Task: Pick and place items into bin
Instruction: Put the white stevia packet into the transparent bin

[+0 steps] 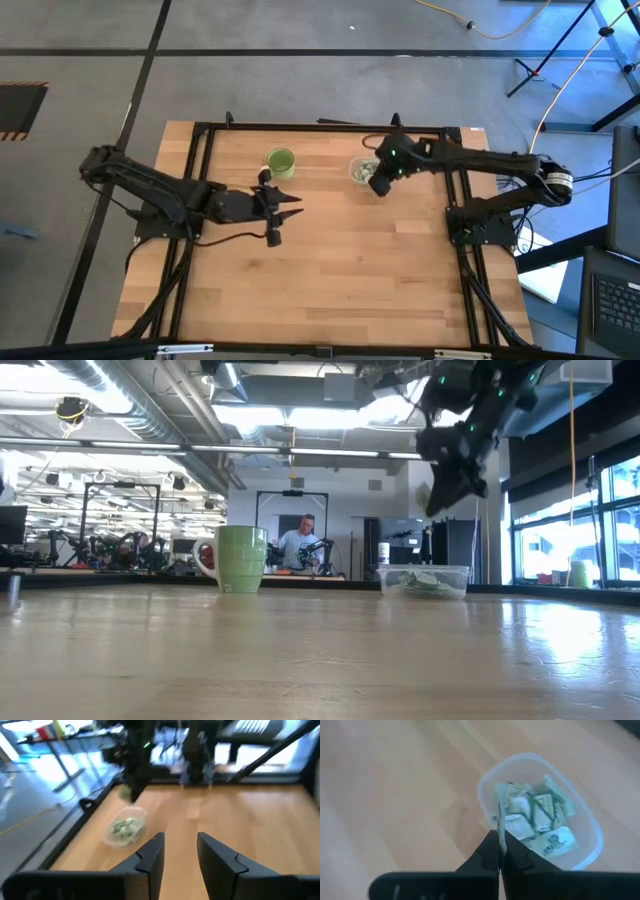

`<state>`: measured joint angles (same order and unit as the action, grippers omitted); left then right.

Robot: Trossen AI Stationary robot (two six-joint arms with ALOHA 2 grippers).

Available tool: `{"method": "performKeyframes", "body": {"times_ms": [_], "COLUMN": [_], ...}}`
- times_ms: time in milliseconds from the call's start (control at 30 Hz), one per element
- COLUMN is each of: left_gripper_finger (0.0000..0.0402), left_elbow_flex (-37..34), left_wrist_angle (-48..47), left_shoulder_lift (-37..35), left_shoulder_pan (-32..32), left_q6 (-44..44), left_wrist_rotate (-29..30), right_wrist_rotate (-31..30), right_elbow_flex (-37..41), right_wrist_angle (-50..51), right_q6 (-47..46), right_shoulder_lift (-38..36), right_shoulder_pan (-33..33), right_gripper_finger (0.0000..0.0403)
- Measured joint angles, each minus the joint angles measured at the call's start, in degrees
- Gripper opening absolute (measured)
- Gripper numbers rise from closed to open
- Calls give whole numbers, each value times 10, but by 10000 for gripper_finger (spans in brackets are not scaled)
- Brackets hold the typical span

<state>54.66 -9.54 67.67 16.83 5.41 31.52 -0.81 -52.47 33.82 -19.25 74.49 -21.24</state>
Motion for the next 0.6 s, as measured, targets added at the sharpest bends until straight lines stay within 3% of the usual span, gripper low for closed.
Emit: {"method": "performKeyframes", "body": {"times_ms": [267, 600], "left_gripper_finger": [109, 107], "left_elbow_flex": [-170, -292], "left_wrist_angle": [167, 222], "left_shoulder_lift": [-103, -201], "left_shoulder_pan": [-39, -55], "left_q6": [35, 64], "left_wrist_rotate": [-109, -136], "right_wrist_rotate": [65, 74], "right_elbow_flex": [0, 0], "right_wrist_angle": [0, -12], "right_q6": [42, 49], "right_shoulder_lift": [76, 156], "right_shoulder_pan": [-97, -101], "right_gripper_finger": [6, 14]}}
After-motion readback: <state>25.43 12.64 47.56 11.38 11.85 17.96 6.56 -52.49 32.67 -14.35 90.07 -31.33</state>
